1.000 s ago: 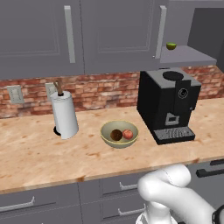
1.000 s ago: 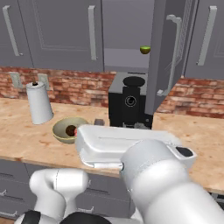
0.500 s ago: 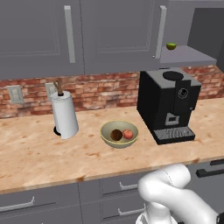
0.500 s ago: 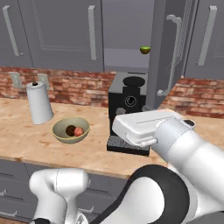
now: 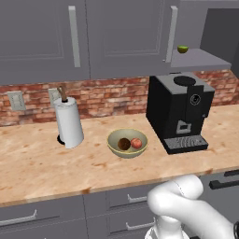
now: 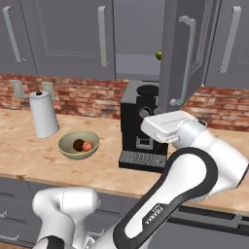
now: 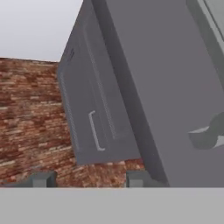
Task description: Open the cabinet. Pick the peach and orange from the cabinet and place them into the bowl. Then close the cabinet.
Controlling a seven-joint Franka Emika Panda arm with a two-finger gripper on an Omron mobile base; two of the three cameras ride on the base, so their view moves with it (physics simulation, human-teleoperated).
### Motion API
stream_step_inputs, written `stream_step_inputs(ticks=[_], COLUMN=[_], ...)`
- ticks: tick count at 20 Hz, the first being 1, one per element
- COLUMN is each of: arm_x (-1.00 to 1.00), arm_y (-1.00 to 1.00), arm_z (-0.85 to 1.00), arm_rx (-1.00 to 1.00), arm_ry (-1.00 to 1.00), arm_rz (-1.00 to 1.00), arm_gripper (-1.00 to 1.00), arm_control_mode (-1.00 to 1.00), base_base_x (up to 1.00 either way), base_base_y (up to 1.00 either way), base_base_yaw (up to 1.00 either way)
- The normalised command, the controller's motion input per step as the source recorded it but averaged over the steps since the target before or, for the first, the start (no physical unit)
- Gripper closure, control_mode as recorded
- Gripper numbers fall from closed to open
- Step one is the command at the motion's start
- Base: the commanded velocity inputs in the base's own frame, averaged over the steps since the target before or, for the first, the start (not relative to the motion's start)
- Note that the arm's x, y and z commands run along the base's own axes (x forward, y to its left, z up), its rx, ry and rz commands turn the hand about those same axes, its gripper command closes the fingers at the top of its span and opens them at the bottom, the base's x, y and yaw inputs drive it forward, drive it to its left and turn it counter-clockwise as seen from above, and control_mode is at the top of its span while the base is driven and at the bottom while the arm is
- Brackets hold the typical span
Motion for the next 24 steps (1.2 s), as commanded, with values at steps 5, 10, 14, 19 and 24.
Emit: stream_step_inputs(ticks=[5,10,14,19,24], arm_x=[0.63,0.24,-0.28,0.0,0.02], arm_y=[-0.35,-0.07,-0.34,-0.54,-0.48], arm_z=[0.0,0.0,0.0,0.02,0.04], arm_rx=[0.07,0.0,0.0,0.01,0.01], arm_ry=[0.04,0.01,-0.01,-0.03,0.0], arm_rz=[0.09,0.02,0.03,0.0,0.0], arm_gripper=[-1.0,-1.0,-1.0,-1.0,-1.0], arm_control_mode=[-1.0,-1.0,-1.0,-1.0,-1.0], base_base_x=[0.0,0.0,0.0,0.0,0.0], base_base_y=[0.0,0.0,0.0,0.0,0.0], base_base_yaw=[0.0,0.0,0.0,0.0,0.0])
